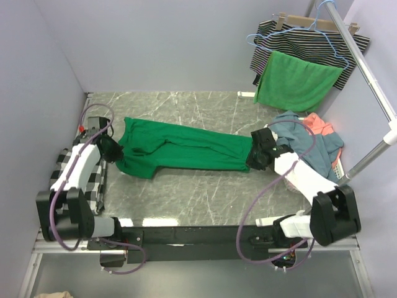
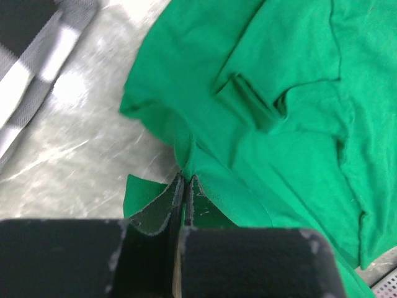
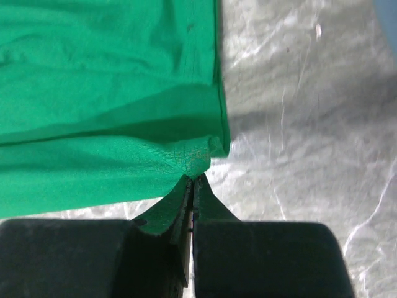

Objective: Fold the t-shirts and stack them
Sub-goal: Fold the other side of the tshirt into a rectangle

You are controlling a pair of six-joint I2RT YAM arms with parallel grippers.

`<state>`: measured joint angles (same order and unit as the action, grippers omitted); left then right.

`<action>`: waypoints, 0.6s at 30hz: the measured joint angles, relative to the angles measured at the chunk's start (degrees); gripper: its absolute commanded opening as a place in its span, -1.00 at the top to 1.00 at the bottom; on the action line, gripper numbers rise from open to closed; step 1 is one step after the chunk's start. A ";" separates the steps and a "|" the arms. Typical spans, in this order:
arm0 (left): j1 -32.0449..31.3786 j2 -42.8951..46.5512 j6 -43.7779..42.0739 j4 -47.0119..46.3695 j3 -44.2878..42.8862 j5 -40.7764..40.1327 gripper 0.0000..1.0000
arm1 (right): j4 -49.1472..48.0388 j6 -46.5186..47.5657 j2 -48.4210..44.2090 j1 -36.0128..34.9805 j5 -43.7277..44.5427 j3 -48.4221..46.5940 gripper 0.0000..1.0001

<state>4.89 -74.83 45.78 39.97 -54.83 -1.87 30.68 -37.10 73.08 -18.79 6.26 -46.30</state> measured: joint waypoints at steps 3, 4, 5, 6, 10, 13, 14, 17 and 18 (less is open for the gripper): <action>0.20 -4.44 -0.50 -0.79 -2.97 1.07 0.89 | -0.87 1.25 4.37 1.53 -0.94 -2.25 1.00; 0.31 -5.75 -0.68 -1.03 -3.91 1.31 0.88 | -1.16 1.53 5.62 1.88 -1.27 -2.86 1.00; 0.39 -7.63 -0.96 -1.33 -5.29 1.77 0.88 | -1.33 1.90 7.15 2.27 -1.62 -3.76 1.00; 0.55 -9.55 -1.18 -1.77 -6.73 2.10 0.86 | -1.49 2.29 8.76 2.62 -1.95 -4.83 1.00; 0.98 -16.63 -1.92 -3.93 -11.50 3.91 0.76 | -2.12 3.63 15.47 3.48 -2.89 -9.81 1.00; 1.27 -21.84 -2.69 -5.20 -14.73 5.53 0.64 | -2.47 4.26 19.67 3.87 -3.15 -13.00 1.00; 1.31 -23.56 -3.02 -5.44 -15.80 5.95 0.63 | -2.51 4.55 21.14 4.04 -3.15 -14.10 1.00; 1.49 -29.00 -3.98 -6.27 -19.91 7.45 0.41 | -2.73 5.18 25.16 4.57 -3.04 -16.98 0.96; 1.57 -30.29 -4.31 -6.49 -21.03 7.72 0.32 | -2.75 5.31 26.49 4.87 -2.95 -17.90 0.89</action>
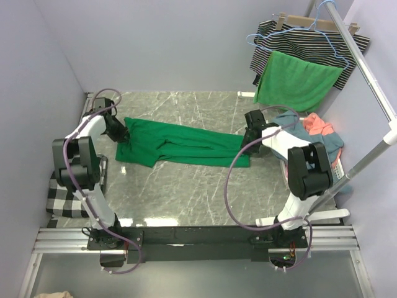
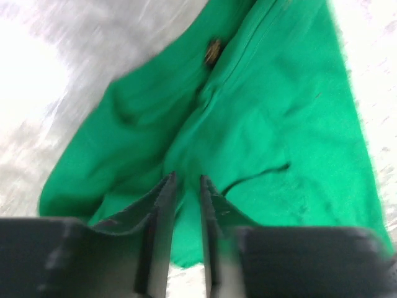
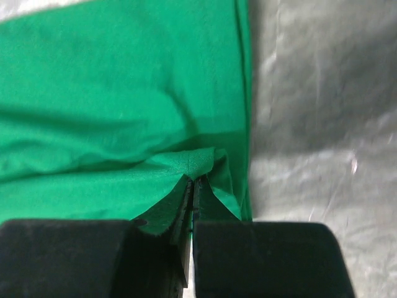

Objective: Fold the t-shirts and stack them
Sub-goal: Fold the other side of the tshirt into a rectangle

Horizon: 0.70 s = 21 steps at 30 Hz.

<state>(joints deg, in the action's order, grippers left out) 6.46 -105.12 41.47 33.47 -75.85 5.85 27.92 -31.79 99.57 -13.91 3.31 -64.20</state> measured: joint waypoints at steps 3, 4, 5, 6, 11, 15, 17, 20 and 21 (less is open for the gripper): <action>0.42 -3.74 -1.29 -0.33 -4.13 1.42 0.07 | 0.04 0.31 3.34 1.07 0.28 -2.64 0.45; 0.68 -4.83 -1.57 -0.31 -5.81 2.05 0.01 | 0.02 0.42 4.42 1.42 0.59 -3.56 0.29; 0.96 -5.84 -1.75 -0.37 -7.37 2.49 -0.09 | 0.07 0.44 5.31 1.75 1.01 -4.50 0.18; 1.31 -6.84 -1.79 -0.63 -9.14 3.10 -0.13 | 0.15 0.59 6.05 2.03 1.66 -5.46 0.13; 2.84 -9.38 -2.08 -2.51 -14.43 6.38 -0.78 | 0.22 1.62 6.73 2.49 5.42 -8.90 0.01; 3.02 -6.95 -4.02 -3.89 -10.93 8.26 -0.93 | -0.35 3.21 3.52 2.16 6.36 -8.35 -0.03; 2.60 -3.28 -5.18 -4.02 -5.62 8.26 -0.95 | -1.11 4.46 0.68 1.55 4.57 -7.78 -0.07; 1.92 3.21 -6.32 -4.11 2.45 8.26 -0.99 | -2.45 5.95 -2.86 -0.76 -0.90 -7.72 -0.08; 1.73 5.99 -6.38 -4.09 5.73 8.00 -0.99 | -3.23 6.19 -3.52 -2.05 -3.63 -7.82 -0.08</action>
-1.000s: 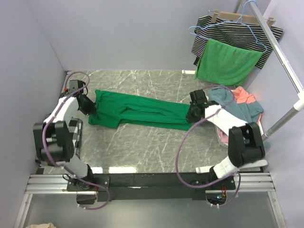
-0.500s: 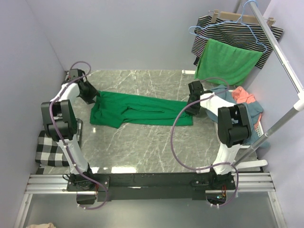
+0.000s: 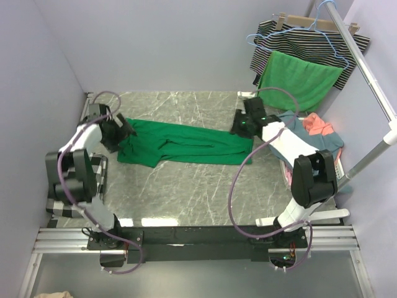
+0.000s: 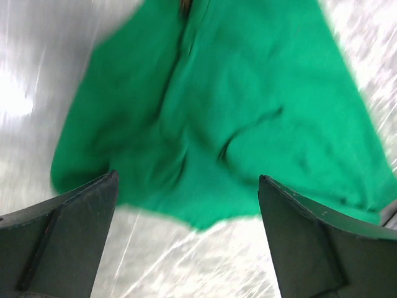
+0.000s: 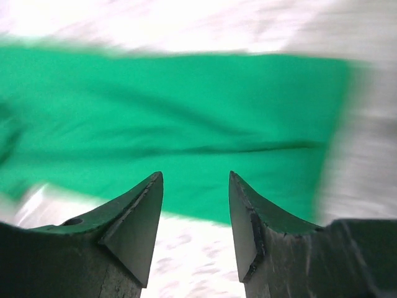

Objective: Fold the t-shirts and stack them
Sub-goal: Fold the other side of the tshirt into a rectangle

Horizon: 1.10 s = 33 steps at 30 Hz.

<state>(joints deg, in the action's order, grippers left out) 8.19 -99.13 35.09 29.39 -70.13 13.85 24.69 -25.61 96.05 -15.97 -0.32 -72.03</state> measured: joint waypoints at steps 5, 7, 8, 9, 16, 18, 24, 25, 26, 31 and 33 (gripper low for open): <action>-0.50 10.75 0.70 -2.32 11.54 -1.81 -0.99 | -4.44 -0.92 1.38 -8.81 -13.25 -0.55 -0.08; -0.50 12.48 1.27 -3.80 13.27 -2.32 -0.99 | -5.62 -2.34 3.13 -12.33 -16.90 -1.36 -0.08; -0.50 12.81 1.64 -4.92 13.77 -2.75 -0.99 | -6.27 -3.21 4.11 -13.90 -18.10 -1.95 -0.06; -0.50 12.85 1.81 -5.79 13.99 -2.95 -0.99 | -6.95 -3.91 5.25 -15.23 -19.04 -2.67 -0.06; -0.50 12.85 3.76 -12.68 16.15 -3.04 -0.96 | -12.15 -9.25 12.13 -21.38 -22.69 -5.79 -0.03; -0.50 12.85 4.15 -13.62 17.46 -2.58 -0.96 | -13.20 -10.51 14.34 -22.71 -23.19 -7.10 -0.03; -0.50 13.49 4.61 -14.16 21.38 -2.29 -0.97 | -16.00 -13.97 19.96 -26.47 -24.57 -10.80 -0.02; -0.50 13.75 4.63 -14.14 21.97 -2.25 -0.96 | -16.15 -14.10 20.63 -26.97 -24.63 -11.56 -0.02; -0.50 13.99 4.68 -14.10 22.43 -2.25 -0.96 | -16.15 -14.43 21.57 -27.61 -24.57 -12.81 -0.01; -0.50 15.65 4.83 -14.14 22.97 -2.67 -0.96 | -16.59 -15.30 24.41 -30.16 -21.59 -17.05 0.01; -0.52 16.61 4.83 -14.14 22.97 -3.15 -0.97 | -16.52 -15.45 25.51 -30.99 -19.63 -18.64 0.02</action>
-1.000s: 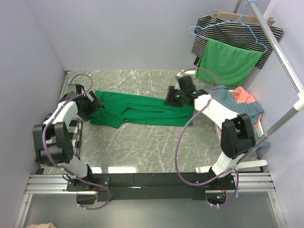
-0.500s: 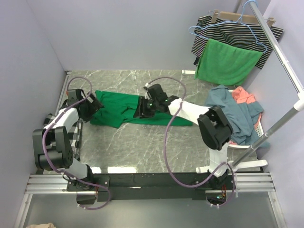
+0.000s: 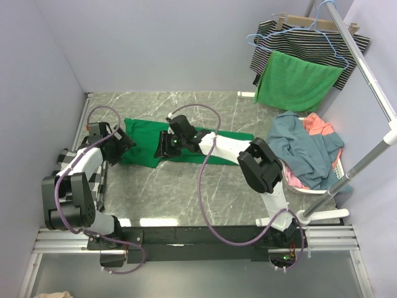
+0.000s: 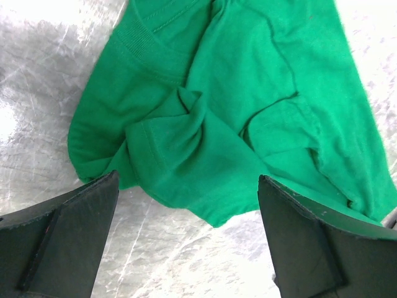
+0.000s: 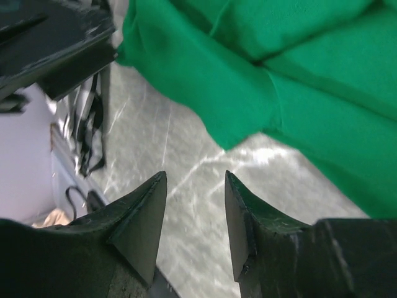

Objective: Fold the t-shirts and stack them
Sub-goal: Fold the other side of the tshirt into a rectangle

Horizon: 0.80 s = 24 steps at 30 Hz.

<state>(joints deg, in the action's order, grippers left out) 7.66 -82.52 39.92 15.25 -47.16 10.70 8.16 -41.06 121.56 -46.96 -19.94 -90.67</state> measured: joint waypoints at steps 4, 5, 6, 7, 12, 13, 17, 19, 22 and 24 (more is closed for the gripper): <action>0.02 1.38 0.00 0.00 -0.02 -0.52 -0.96 | 0.31 -0.52 1.60 -1.20 4.00 -1.16 0.07; 0.02 1.51 0.00 0.00 0.00 -0.52 -0.96 | 0.63 -0.74 1.68 -1.40 4.94 -1.14 0.07; 0.02 1.55 -0.02 0.02 0.00 -0.52 -0.96 | 0.90 -1.03 1.73 -1.57 5.68 -1.14 0.07; 0.02 1.57 -0.02 0.04 -0.02 -0.55 -0.96 | 1.03 -1.27 1.73 -1.84 6.56 -1.14 0.08; 0.02 1.77 -0.02 0.11 0.00 -0.55 -0.96 | 0.35 -2.16 1.95 -2.51 9.46 -0.83 0.09; 0.02 1.90 -0.02 0.11 -0.02 -0.55 -0.96 | 0.00 -2.25 2.23 -2.67 9.94 -0.83 0.09; 0.02 2.38 -0.02 0.24 -0.02 -0.63 -0.97 | -0.33 -2.71 5.07 -3.45 11.54 -1.55 0.09; 0.02 2.62 -0.02 0.31 0.00 -0.70 -0.97 | -0.28 -3.15 6.58 -3.93 12.15 -1.60 0.09; 0.02 2.97 -0.04 0.44 -0.02 -0.94 -0.97 | -1.03 -3.34 6.84 -4.52 12.96 -1.75 0.10; 0.02 3.08 -0.04 0.48 -0.02 -1.07 -0.97 | -1.22 -3.48 6.95 -4.83 13.11 -1.79 0.11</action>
<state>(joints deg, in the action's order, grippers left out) 7.68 -79.44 39.88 15.73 -47.18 9.63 6.94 -44.53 128.51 -51.79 -6.83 -92.47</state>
